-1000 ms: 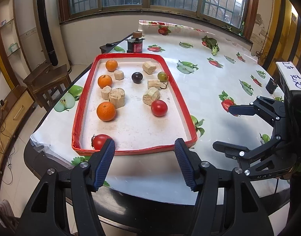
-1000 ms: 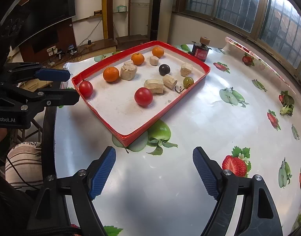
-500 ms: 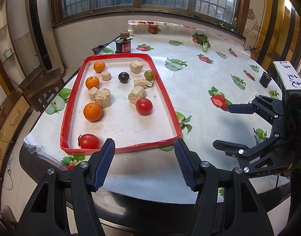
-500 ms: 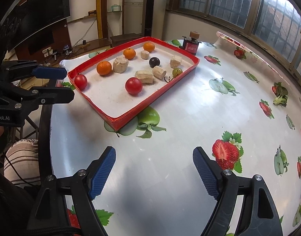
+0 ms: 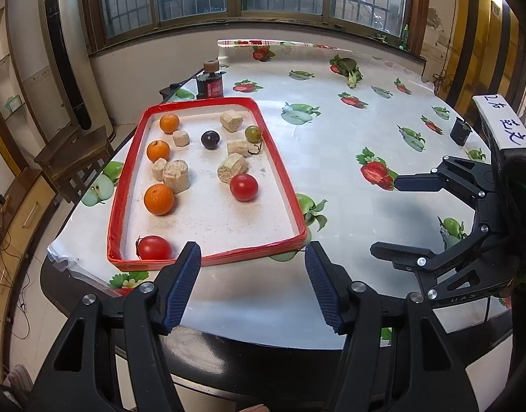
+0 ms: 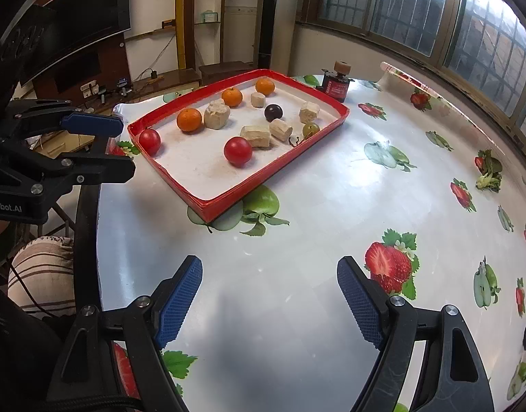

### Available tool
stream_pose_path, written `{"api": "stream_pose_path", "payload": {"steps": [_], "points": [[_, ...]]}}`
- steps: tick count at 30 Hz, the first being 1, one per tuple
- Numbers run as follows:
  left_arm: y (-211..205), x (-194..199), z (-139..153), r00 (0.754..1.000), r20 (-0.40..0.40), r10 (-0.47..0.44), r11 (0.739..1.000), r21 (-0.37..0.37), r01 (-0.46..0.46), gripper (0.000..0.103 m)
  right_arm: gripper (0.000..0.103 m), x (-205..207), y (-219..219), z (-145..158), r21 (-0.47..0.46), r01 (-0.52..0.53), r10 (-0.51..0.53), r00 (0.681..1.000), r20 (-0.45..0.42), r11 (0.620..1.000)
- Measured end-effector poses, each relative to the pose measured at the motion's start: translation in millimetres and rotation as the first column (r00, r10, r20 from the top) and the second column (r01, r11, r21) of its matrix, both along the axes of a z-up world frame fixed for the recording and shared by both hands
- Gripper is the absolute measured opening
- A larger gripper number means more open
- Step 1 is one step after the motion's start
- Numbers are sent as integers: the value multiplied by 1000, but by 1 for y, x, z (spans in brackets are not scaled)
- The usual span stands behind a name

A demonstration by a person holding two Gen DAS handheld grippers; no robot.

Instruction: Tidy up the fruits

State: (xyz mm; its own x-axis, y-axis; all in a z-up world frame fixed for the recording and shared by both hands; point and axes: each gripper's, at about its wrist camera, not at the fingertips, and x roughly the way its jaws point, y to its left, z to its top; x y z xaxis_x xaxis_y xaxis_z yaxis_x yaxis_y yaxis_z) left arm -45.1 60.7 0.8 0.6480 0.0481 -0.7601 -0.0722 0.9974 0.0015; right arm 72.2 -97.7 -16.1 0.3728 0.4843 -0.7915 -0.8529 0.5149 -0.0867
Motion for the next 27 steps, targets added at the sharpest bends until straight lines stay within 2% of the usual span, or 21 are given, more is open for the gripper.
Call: {"api": "stream_pose_path", "payload": {"steps": [4, 7, 27], "points": [[0, 0, 2, 1000, 4, -2, 1000, -1, 2, 63, 83, 1, 2, 3, 7, -15, 15, 1000, 1, 1000], [0, 0, 3, 1000, 12, 3, 1000, 5, -3, 68, 83, 4, 5, 5, 17, -25, 25, 1000, 3, 1000], [23, 8, -4, 998, 2, 67, 998, 8, -67, 68, 85, 21, 37, 9, 66, -76, 77, 997, -13, 995]]}}
